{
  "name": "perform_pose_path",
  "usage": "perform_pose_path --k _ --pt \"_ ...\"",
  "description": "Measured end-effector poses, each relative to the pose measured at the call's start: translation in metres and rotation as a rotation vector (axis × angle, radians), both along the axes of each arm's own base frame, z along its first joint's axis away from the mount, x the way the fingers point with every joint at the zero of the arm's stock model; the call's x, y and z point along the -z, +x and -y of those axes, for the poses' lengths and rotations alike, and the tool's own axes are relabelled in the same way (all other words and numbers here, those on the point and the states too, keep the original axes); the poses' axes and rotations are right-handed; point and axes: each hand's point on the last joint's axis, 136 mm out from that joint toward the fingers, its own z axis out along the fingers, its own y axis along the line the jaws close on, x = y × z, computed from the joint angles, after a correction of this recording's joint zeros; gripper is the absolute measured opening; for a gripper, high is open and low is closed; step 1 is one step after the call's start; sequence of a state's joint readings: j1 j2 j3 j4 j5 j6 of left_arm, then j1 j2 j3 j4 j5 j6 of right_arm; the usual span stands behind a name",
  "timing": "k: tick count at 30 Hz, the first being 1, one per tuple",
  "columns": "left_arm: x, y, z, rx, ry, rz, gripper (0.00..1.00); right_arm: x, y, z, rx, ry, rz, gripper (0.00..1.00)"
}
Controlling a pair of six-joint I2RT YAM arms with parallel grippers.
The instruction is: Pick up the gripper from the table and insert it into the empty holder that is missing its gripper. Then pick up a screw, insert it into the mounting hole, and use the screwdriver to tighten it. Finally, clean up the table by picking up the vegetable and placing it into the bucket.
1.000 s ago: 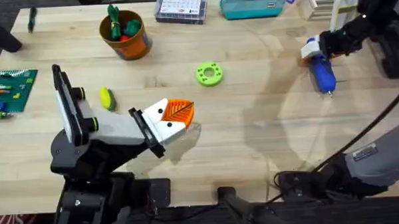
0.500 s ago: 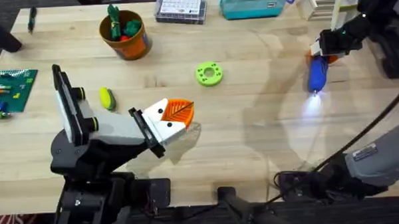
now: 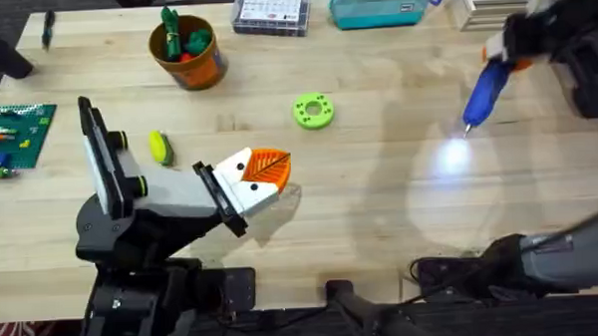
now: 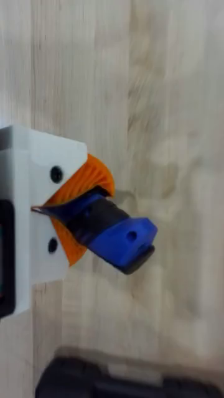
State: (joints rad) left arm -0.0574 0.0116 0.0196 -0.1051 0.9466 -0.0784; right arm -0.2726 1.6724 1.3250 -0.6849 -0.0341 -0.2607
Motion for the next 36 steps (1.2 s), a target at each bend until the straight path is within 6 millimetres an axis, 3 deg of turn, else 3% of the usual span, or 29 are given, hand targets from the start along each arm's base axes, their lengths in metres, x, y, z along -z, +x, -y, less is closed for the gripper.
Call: perform_pose_path --k 6,13,18,22,28,36 --pt "0.000 0.000 0.000 0.000 0.000 0.000 0.007 -0.093 -0.002 -0.032 -0.077 -0.054 0.235 0.007" --pt "0.000 0.000 0.000 0.000 0.000 0.000 0.007 -0.161 -0.025 -0.084 -0.210 -0.023 0.423 0.007" --pt "0.000 0.000 0.000 0.000 0.000 0.000 0.007 -0.210 -0.057 -0.141 -0.397 0.095 0.579 0.007" --pt "0.000 0.000 0.000 0.000 0.000 0.000 0.007 -0.247 -0.097 -0.188 -0.587 0.214 0.691 0.007" --pt "0.000 0.000 0.000 0.000 0.000 0.000 0.007 -0.270 -0.142 -0.234 -0.804 0.382 0.740 0.007" --pt "0.000 0.000 0.000 0.000 0.000 0.000 0.007 -0.254 -0.177 -0.242 -0.797 0.495 0.632 0.007"
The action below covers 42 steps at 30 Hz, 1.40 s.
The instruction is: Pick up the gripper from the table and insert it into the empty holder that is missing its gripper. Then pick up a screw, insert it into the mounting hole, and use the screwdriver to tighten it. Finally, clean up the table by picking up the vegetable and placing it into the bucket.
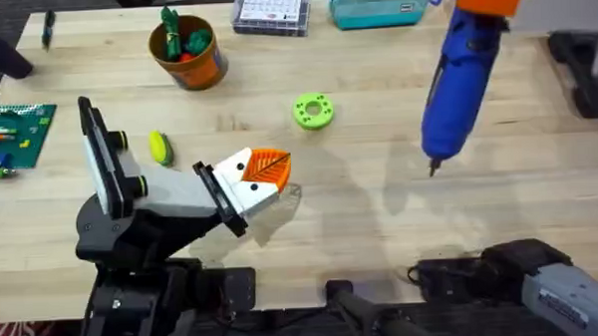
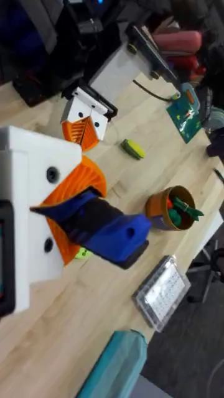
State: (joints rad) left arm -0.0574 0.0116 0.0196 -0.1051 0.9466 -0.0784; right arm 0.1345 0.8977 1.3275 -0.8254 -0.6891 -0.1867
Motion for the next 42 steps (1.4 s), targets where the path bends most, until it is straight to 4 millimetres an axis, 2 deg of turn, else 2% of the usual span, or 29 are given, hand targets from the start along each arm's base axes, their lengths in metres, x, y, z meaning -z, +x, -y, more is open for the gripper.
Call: perform_pose_path --k 3,4,9,15,21,25,30,42 --pt "0.000 0.000 0.000 0.000 0.000 0.000 0.007 0.002 -0.010 0.001 0.002 0.014 0.070 0.007" --pt "0.000 0.000 0.000 0.000 0.000 0.000 0.007 -0.003 -0.011 0.000 -0.005 0.055 0.242 0.007" --pt "0.000 0.000 0.000 0.000 0.000 0.000 0.007 -0.011 0.004 -0.011 -0.062 0.147 0.415 0.007" --pt "0.000 0.000 0.000 0.000 0.000 0.000 0.007 0.001 0.014 -0.049 -0.232 0.225 0.454 0.007" --pt "0.000 0.000 0.000 0.000 0.000 0.000 0.007 -0.020 0.000 -0.094 -0.428 0.306 0.612 0.007" --pt "0.000 0.000 0.000 0.000 0.000 0.000 0.007 -0.030 -0.012 -0.111 -0.509 0.349 0.698 0.007" --pt "0.000 0.000 0.000 0.000 0.000 0.000 0.007 -0.029 -0.019 -0.122 -0.553 0.369 0.708 0.007" --pt "0.000 0.000 0.000 0.000 0.000 0.000 0.007 -0.027 -0.030 -0.132 -0.599 0.385 0.692 0.007"
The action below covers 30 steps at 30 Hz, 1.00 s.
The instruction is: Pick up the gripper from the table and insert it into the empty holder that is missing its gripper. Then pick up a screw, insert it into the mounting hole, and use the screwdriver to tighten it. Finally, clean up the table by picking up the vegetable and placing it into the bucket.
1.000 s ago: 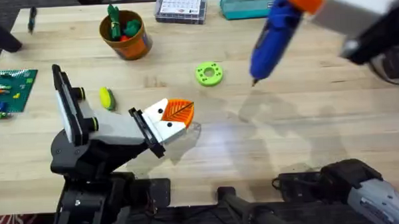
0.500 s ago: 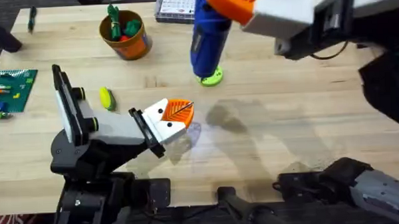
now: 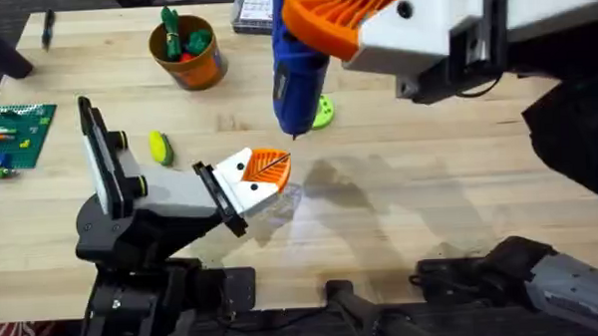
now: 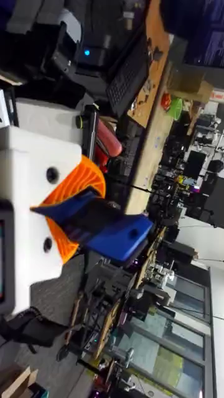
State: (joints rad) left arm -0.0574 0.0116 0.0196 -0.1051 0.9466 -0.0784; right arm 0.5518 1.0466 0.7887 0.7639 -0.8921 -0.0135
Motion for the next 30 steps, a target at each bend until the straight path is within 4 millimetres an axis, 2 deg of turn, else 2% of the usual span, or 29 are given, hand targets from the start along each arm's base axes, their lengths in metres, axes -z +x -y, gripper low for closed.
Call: perform_pose_path --k 10,24,30 --pt "0.000 0.000 0.000 0.000 0.000 0.000 0.007 0.000 -0.006 -0.004 -0.023 0.000 0.000 0.007" --pt "0.000 0.000 0.000 0.000 0.000 0.000 0.007 0.015 -0.031 -0.045 -0.173 0.003 0.008 0.007" --pt "0.000 0.000 0.000 0.000 0.000 0.000 0.007 0.025 -0.027 -0.055 -0.176 -0.003 0.041 0.007"
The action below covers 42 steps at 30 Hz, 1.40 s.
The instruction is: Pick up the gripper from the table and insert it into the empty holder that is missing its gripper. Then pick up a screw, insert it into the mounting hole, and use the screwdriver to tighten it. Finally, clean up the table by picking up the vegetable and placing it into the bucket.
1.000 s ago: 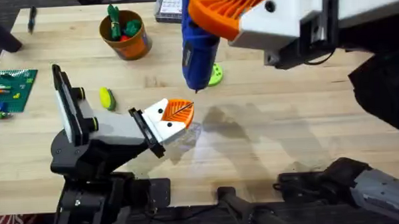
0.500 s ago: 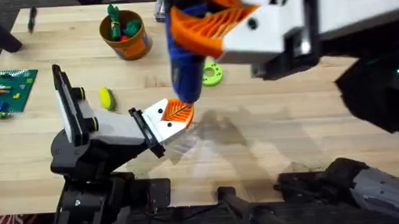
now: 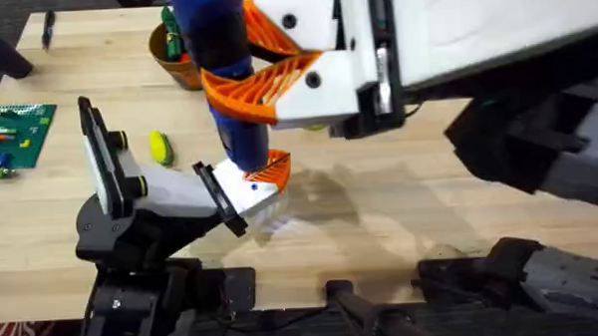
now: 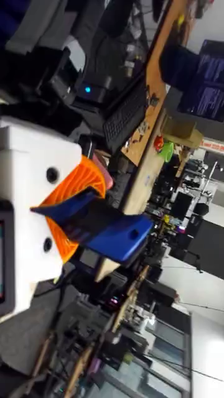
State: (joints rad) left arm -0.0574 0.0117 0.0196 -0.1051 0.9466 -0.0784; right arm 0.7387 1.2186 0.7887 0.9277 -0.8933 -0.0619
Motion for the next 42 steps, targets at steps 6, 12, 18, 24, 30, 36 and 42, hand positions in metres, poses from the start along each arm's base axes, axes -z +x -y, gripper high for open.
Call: perform_pose_path --k 6,12,18,24,30,36,42 --pt "0.000 0.000 0.000 0.000 0.000 0.000 0.007 0.005 0.007 -0.007 0.005 0.028 0.049 0.007" --pt "0.000 0.000 0.000 0.000 0.000 0.000 0.007 0.011 0.013 -0.012 0.012 0.023 0.043 0.007" --pt "0.000 0.000 0.000 0.000 0.000 0.000 0.007 0.020 0.011 -0.019 -0.002 0.009 0.036 0.007" --pt "0.000 0.000 0.000 0.000 0.000 0.000 0.007 0.023 0.014 -0.022 0.003 0.005 0.031 0.007" --pt "0.000 0.000 0.000 0.000 0.000 0.000 0.007 0.022 0.016 -0.022 0.019 0.012 0.039 0.007" --pt "0.000 0.000 0.000 0.000 0.000 0.000 0.007 0.022 0.016 -0.022 0.024 0.014 0.052 0.007" --pt "0.000 0.000 0.000 0.000 0.000 0.000 0.007 0.022 0.016 -0.023 0.024 0.014 0.055 0.007"
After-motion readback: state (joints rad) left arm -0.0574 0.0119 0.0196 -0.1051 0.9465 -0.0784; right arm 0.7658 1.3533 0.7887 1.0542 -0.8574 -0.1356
